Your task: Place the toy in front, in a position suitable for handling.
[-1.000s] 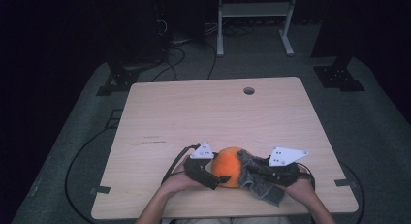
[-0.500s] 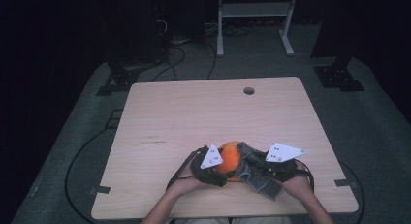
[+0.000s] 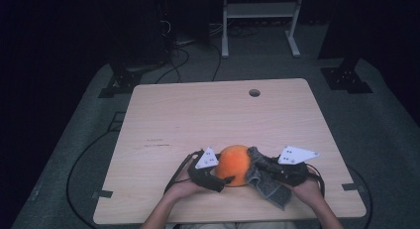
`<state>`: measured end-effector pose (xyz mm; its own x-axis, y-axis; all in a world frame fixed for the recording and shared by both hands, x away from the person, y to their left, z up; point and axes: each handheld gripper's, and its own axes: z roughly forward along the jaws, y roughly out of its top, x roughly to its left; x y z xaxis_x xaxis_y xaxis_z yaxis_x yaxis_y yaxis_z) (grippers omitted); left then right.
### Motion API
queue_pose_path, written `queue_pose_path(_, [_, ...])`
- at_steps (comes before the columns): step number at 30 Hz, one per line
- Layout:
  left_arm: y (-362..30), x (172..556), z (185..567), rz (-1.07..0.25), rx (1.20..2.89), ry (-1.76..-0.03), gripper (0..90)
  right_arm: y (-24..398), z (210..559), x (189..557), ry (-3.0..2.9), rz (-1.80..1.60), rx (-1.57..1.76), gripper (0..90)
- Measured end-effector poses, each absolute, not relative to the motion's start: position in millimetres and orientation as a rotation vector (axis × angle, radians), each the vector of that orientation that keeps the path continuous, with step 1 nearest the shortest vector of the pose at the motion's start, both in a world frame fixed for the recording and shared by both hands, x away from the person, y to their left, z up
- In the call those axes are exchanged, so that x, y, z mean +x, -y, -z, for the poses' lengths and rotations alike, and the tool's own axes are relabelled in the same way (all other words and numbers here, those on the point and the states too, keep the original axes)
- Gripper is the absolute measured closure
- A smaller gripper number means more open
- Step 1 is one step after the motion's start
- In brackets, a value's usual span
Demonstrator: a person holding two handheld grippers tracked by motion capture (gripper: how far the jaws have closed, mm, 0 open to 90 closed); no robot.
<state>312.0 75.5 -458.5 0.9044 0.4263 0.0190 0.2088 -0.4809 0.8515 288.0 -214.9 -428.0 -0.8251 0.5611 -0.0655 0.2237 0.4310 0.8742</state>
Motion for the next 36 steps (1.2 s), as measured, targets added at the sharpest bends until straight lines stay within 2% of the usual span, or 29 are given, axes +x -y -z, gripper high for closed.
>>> queue_pose_path(7, [-74,311,458,-0.290,2.085,-0.453,13.6,232,443,298,-2.385,-1.257,0.806,75.5])
queue_pose_path(13, [-64,305,455,-0.346,2.116,-0.397,15.0,214,412,291,-2.311,-1.441,0.664,75.4])
queue_pose_path(16, [-67,305,455,-0.342,2.122,-0.383,15.1,210,425,297,-2.352,-1.350,0.678,75.5])
queue_pose_path(18, [-68,306,455,-0.337,2.111,-0.386,14.9,225,437,304,-2.357,-1.419,0.804,75.5])
queue_pose_path(22, [-68,306,454,-0.334,2.102,-0.387,15.0,234,441,302,-2.379,-1.291,0.835,75.5])
queue_pose_path(29, [-58,300,450,-0.392,2.124,-0.324,17.2,214,413,288,-2.310,-1.379,0.667,75.4])
queue_pose_path(31, [-62,303,447,-0.329,2.106,-0.342,13.1,207,420,291,-2.345,-1.317,0.647,75.5])
queue_pose_path(33, [-73,308,444,-0.226,2.000,-0.382,10.7,211,427,294,-2.345,-1.332,0.670,75.5])
queue_pose_path(36, [-77,315,444,-0.204,1.989,-0.447,10.7,223,430,295,-2.342,-1.323,0.718,75.5])
